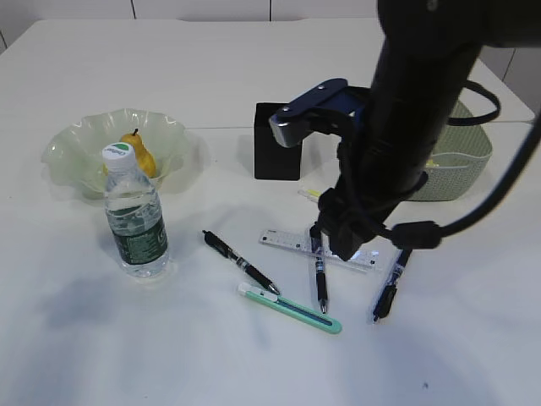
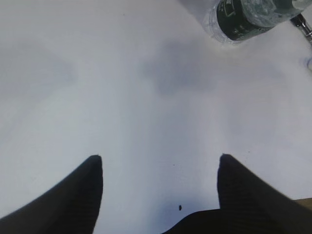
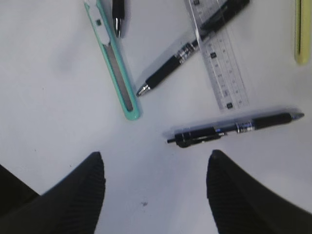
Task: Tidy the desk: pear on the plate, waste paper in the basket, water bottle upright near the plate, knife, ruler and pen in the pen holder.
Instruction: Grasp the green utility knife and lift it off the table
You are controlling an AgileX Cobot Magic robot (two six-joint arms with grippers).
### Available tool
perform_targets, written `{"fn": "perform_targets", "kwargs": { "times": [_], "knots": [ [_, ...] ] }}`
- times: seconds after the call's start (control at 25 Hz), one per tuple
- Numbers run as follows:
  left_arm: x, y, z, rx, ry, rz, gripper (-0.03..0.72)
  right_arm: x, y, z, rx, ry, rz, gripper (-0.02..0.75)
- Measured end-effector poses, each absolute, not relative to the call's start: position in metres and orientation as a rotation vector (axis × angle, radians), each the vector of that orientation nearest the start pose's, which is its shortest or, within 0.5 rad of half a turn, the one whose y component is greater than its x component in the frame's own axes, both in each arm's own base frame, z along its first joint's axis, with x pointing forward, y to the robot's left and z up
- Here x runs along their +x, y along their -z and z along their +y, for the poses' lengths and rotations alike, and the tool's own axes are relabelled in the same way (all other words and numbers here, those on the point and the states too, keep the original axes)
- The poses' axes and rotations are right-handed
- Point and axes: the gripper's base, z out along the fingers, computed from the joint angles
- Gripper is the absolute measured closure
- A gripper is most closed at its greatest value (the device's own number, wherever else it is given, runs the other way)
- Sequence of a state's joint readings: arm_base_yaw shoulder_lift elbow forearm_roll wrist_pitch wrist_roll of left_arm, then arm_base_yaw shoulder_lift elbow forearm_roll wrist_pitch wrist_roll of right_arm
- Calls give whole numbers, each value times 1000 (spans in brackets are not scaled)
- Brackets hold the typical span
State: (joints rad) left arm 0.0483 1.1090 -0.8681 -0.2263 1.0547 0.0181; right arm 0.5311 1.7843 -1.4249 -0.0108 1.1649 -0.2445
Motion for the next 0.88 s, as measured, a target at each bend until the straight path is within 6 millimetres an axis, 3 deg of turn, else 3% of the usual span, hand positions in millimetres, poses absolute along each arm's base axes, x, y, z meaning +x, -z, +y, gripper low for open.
{"fn": "perform_targets", "kwargs": {
  "times": [0.2,0.48,0.88],
  "knots": [
    [193,-293,-9,-148,286,2751,169,327,-235,208,-1250,-66,2767,254],
    [195,-294,-9,-151,288,2736,169,325,-197,235,-1459,-92,2765,255],
    [195,-294,-9,-152,291,2736,171,331,-165,245,-1500,-94,2759,256]
  ]
}}
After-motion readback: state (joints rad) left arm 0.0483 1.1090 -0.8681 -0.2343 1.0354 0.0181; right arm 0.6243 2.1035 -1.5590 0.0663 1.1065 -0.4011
